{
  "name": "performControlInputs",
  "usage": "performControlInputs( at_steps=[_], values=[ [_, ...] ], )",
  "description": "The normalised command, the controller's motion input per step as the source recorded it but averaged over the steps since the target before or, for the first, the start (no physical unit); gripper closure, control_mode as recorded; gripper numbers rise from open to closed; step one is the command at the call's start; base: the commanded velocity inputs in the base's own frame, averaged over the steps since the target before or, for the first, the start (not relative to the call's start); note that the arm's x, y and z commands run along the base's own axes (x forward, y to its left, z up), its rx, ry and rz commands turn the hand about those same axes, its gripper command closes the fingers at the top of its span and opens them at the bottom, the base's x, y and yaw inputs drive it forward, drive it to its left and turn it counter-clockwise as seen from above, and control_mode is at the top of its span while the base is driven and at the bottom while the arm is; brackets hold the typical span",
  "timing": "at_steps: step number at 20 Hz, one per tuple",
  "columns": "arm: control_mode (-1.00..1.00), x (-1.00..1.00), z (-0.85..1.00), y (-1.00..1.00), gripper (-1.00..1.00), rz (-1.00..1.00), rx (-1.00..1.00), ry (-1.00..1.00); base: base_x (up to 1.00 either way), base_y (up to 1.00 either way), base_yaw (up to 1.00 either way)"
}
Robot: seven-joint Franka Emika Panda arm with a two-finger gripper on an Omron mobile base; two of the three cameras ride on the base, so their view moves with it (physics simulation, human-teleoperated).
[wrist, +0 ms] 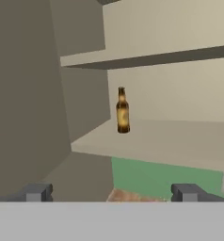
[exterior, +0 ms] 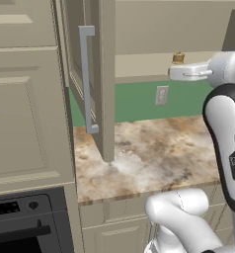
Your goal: Get the candle and the beer from the cabinet and move them to the dining counter.
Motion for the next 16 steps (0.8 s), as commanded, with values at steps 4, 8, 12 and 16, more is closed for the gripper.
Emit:
performControlInputs(
  at_steps=[4,8,12,16],
  values=[
    [-1.00,0.41,0.00,0.07,-1.00,0.00,0.10,0.00,0.00,0.00,0.00],
    [-1.00,0.44,0.00,0.21,-1.00,0.00,0.07,0.00,0.00,0.00,0.00],
    [-1.00,0.28,0.00,0.27,-1.00,0.00,0.03,-0.01,0.00,0.00,0.00],
    [-1.00,0.18,0.00,0.27,-1.00,0.00,0.00,-0.12,0.00,0.00,0.00]
  ],
)
